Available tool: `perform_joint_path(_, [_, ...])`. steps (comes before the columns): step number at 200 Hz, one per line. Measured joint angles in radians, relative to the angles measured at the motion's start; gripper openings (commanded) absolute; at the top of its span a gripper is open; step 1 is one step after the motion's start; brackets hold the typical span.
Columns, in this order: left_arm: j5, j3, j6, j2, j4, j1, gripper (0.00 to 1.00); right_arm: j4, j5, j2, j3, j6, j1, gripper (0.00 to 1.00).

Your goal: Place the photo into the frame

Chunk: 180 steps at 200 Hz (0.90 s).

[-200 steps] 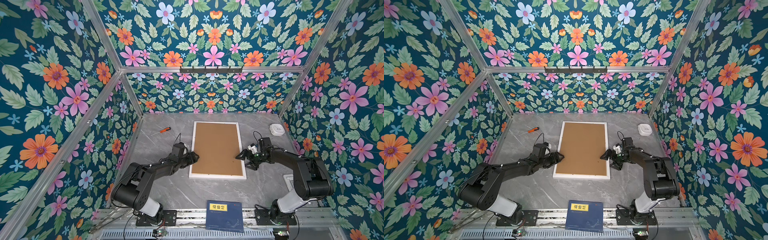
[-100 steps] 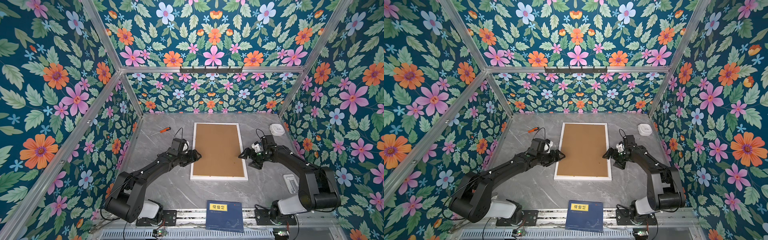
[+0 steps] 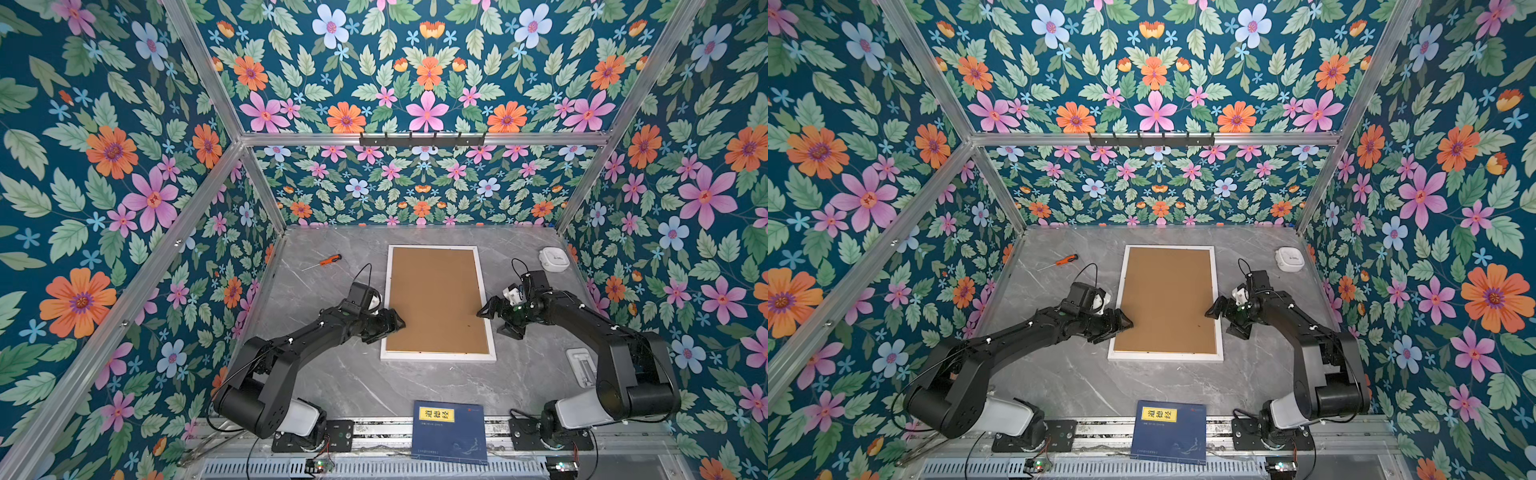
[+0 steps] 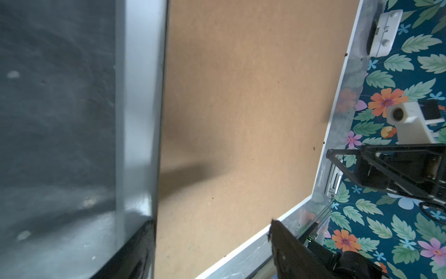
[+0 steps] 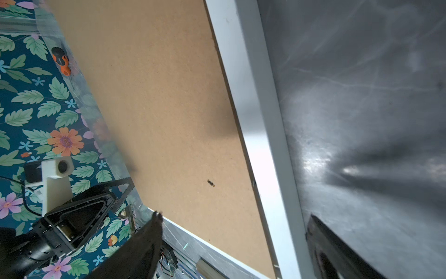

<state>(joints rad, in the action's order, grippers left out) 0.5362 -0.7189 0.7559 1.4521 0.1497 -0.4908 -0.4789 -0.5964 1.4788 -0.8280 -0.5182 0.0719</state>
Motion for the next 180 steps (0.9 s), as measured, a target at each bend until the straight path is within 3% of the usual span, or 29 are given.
perform_joint_path(51, [-0.009, -0.028, 0.026, 0.023, -0.003, -0.019, 0.77, -0.027, 0.017, -0.019, 0.002, 0.001, 0.000, 0.92])
perform_joint_path(99, [-0.038, -0.061, 0.013, 0.035, 0.043, -0.026, 0.77, -0.103, 0.129, -0.103, -0.016, 0.012, 0.046, 0.93])
perform_joint_path(136, [-0.093, -0.138, -0.044, 0.027, 0.134, -0.026, 0.78, -0.182, 0.277, -0.172, -0.047, 0.023, 0.184, 0.93])
perform_joint_path(180, [-0.149, -0.178, -0.107, 0.042, 0.219, -0.013, 0.77, -0.262, 0.453, -0.177, -0.106, 0.023, 0.444, 0.93])
